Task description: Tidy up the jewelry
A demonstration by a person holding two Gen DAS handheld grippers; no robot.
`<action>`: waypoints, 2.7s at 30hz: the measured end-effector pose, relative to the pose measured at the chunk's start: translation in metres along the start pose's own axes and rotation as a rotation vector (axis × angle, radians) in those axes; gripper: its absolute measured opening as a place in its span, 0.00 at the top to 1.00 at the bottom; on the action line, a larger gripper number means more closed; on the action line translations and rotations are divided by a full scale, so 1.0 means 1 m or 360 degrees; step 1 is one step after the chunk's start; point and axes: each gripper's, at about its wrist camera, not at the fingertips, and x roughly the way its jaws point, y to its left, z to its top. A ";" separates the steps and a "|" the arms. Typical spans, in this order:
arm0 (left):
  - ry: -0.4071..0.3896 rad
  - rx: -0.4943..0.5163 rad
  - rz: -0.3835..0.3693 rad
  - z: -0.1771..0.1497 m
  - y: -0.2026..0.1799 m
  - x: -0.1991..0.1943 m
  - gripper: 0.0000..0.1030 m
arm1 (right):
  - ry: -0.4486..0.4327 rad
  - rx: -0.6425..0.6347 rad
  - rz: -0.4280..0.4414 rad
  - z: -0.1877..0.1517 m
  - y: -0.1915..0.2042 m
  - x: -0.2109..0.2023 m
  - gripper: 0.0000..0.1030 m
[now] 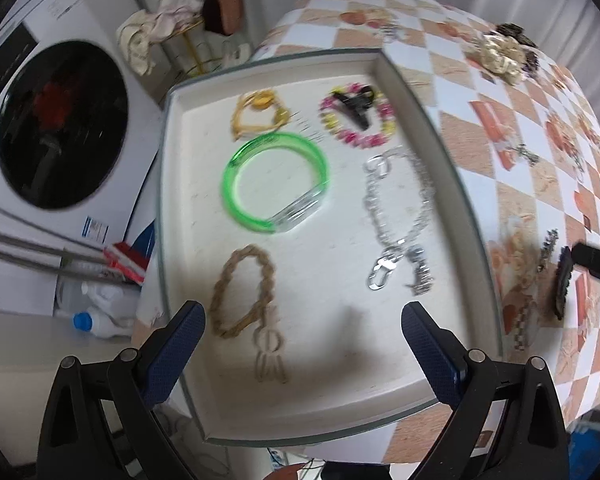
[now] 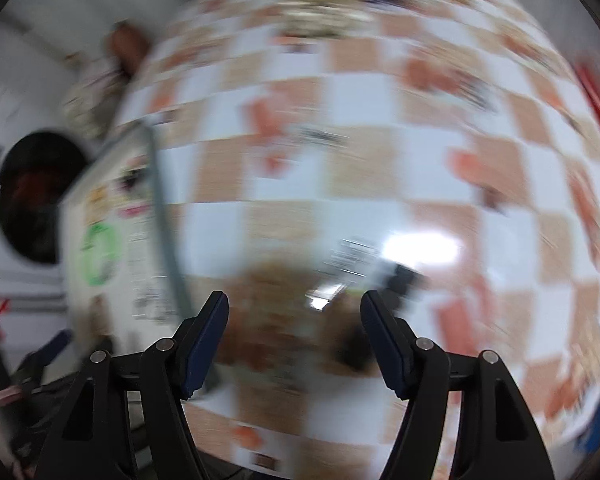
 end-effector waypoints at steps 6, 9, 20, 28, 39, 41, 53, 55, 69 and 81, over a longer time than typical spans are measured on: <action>-0.0041 0.0134 -0.0041 0.015 -0.026 -0.003 0.01 | 0.0079 0.0218 -0.0133 -0.015 -0.047 0.015 0.30; -0.0059 0.0205 -0.0061 0.021 -0.042 -0.006 0.01 | 0.0063 0.0247 -0.0126 -0.016 -0.050 0.021 0.30; -0.0089 0.0366 -0.0097 0.035 -0.084 -0.012 0.01 | -0.0041 0.0089 -0.0268 -0.009 -0.026 0.039 0.35; -0.0085 0.0480 -0.0144 0.042 -0.121 -0.009 0.01 | -0.0075 -0.0054 -0.0354 -0.007 -0.029 0.039 0.69; -0.0041 0.0682 -0.0244 0.046 -0.179 0.003 0.01 | -0.0090 -0.0006 -0.0368 0.001 -0.062 0.036 0.69; -0.0002 0.0722 -0.0273 0.045 -0.190 0.009 0.01 | -0.0090 0.0008 -0.0368 0.000 -0.069 0.034 0.69; 0.0160 0.0885 -0.0289 0.032 -0.228 0.046 0.26 | -0.0099 0.0031 -0.0292 -0.012 -0.104 0.017 0.69; 0.0152 0.0892 -0.0301 0.031 -0.229 0.045 0.26 | -0.0097 0.0040 -0.0275 -0.011 -0.107 0.015 0.69; 0.0146 0.0864 -0.0395 0.027 -0.237 0.031 0.83 | -0.0095 0.0062 -0.0251 -0.011 -0.110 0.011 0.69; 0.0115 0.0731 -0.0440 0.024 -0.211 0.010 0.84 | -0.0090 0.0060 -0.0251 -0.010 -0.111 0.012 0.69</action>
